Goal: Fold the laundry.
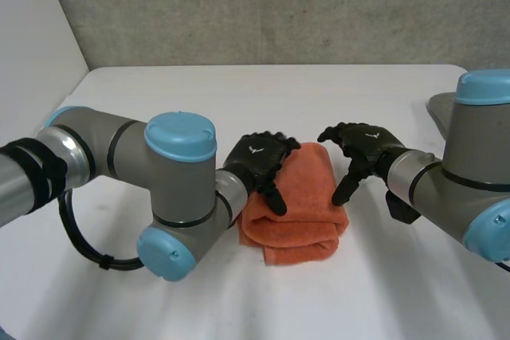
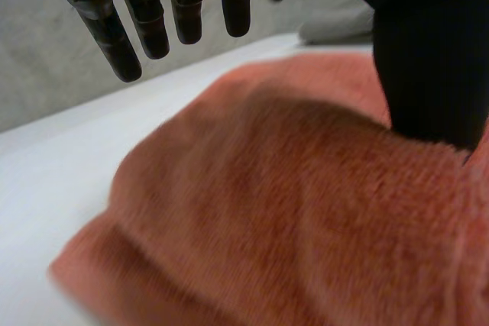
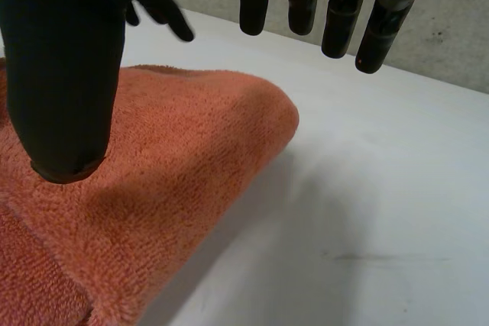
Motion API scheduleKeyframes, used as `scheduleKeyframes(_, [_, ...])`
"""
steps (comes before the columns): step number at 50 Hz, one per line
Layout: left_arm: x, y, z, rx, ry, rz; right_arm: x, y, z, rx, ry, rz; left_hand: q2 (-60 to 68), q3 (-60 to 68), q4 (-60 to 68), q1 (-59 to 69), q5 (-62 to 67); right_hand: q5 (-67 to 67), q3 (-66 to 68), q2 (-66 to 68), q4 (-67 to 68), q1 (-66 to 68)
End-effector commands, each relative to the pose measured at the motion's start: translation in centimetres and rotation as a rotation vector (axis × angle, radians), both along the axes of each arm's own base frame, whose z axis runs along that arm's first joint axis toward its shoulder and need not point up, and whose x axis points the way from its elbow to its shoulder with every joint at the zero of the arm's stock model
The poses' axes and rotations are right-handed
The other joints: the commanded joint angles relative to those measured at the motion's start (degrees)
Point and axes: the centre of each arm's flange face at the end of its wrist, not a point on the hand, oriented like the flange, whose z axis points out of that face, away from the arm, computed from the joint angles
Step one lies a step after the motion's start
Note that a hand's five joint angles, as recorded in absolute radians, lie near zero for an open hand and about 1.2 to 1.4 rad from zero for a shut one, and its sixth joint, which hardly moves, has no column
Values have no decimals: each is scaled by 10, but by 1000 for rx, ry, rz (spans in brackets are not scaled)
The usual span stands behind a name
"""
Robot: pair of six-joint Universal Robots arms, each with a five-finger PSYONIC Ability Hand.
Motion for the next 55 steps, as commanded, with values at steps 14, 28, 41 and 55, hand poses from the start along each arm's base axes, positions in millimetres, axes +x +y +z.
scheduleKeyframes(14, [27, 13, -12, -74, -237, 76, 35, 17, -38, 30, 61, 120, 22, 28, 24, 23, 22, -36, -22, -25, -35, -17])
scheduleKeyframes(28, [33, 15, -17, -97, -306, 73, 29, 5, -54, -77, 239, 123, 4, 10, 6, 5, 4, -36, -22, -25, -35, -17])
scheduleKeyframes(41, [31, 26, 48, -162, -128, 51, 24, 21, 1, -275, 194, 105, -20, -14, -18, -19, -20, -36, -22, -25, -35, -17])
scheduleKeyframes(55, [65, 18, 122, -152, 69, 58, 18, 99, -7, -287, 194, 175, -11, -5, -9, -11, -11, -36, -22, -25, -35, -17])
